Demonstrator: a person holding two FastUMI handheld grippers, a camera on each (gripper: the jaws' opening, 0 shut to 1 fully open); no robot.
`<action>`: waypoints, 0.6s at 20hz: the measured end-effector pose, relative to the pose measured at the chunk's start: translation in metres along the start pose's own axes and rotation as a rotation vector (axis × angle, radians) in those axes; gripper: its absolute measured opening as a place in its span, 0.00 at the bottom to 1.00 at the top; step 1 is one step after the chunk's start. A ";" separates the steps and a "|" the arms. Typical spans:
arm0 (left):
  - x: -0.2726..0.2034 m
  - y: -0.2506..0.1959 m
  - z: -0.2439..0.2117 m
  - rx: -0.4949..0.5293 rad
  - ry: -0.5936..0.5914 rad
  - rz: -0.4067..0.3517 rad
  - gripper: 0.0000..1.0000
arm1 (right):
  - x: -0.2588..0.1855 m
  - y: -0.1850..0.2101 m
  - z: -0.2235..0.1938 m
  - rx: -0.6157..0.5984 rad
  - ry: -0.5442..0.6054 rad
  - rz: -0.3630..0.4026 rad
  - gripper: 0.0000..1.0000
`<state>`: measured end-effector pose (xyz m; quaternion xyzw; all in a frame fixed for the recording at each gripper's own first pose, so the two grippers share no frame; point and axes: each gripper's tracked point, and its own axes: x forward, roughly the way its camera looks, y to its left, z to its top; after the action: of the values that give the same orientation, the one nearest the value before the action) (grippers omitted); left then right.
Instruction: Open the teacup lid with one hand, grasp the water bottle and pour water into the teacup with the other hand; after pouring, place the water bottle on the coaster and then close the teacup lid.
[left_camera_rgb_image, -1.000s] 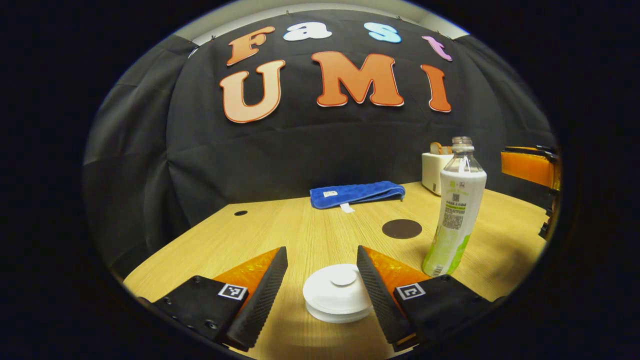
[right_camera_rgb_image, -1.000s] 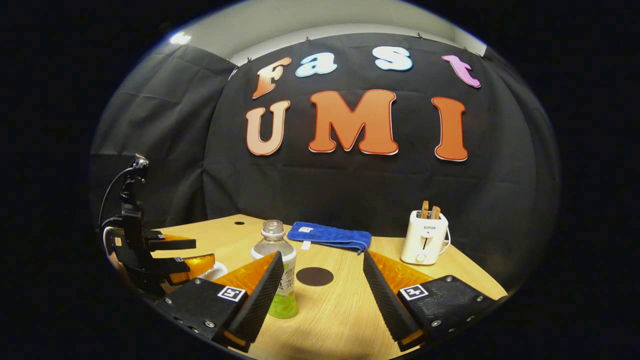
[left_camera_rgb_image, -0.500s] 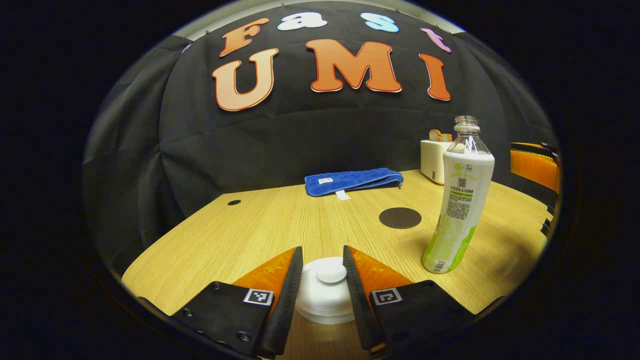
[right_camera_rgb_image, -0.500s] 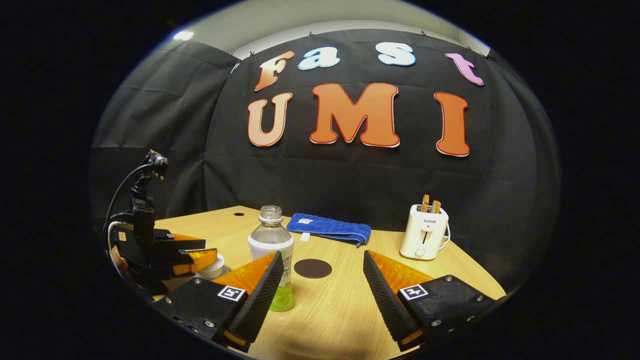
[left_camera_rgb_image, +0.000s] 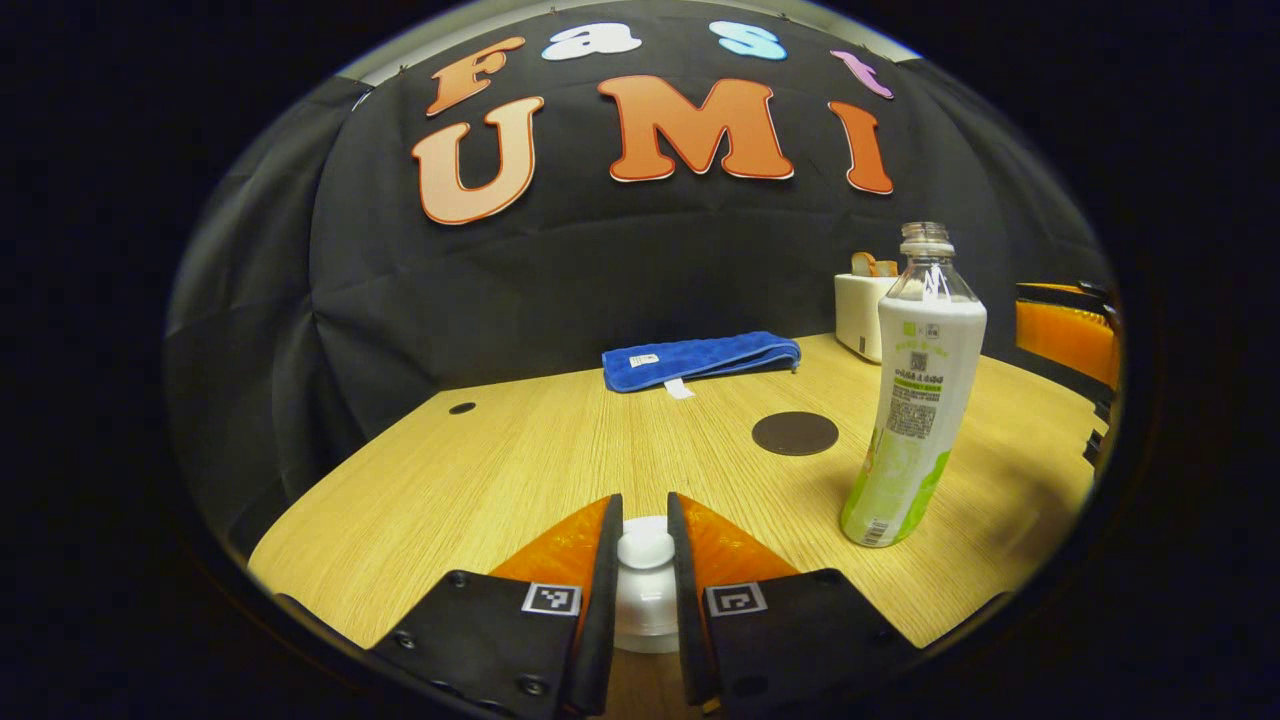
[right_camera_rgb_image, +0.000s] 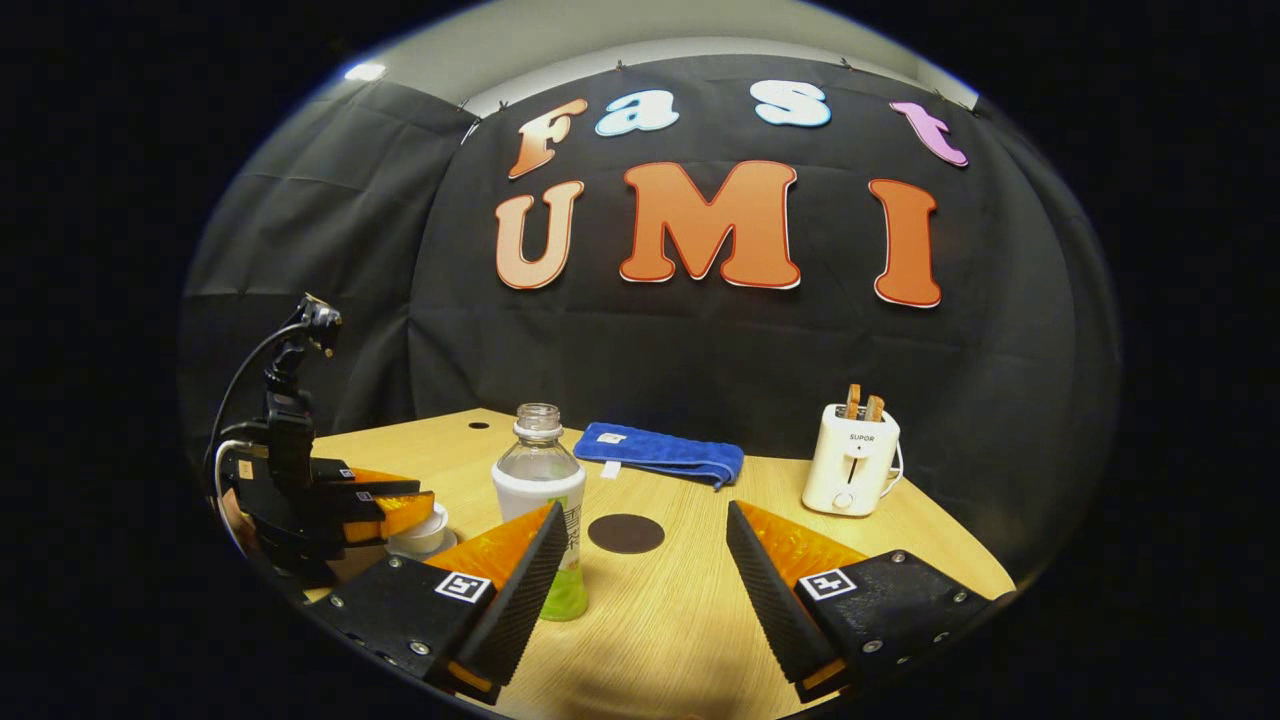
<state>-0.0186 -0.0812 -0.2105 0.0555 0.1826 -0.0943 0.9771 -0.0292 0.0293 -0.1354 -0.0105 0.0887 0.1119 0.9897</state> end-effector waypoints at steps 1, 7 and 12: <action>-0.001 0.002 0.006 0.002 -0.016 0.009 0.31 | 0.001 0.003 0.000 -0.002 0.003 0.008 0.96; -0.010 0.022 0.031 -0.002 -0.090 0.058 0.31 | 0.007 0.027 -0.008 -0.004 0.029 0.078 0.96; -0.021 0.051 0.040 -0.030 -0.126 0.120 0.31 | 0.016 0.052 -0.020 0.018 0.068 0.138 0.96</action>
<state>-0.0137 -0.0338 -0.1621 0.0458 0.1187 -0.0364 0.9912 -0.0285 0.0831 -0.1580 0.0006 0.1240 0.1787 0.9761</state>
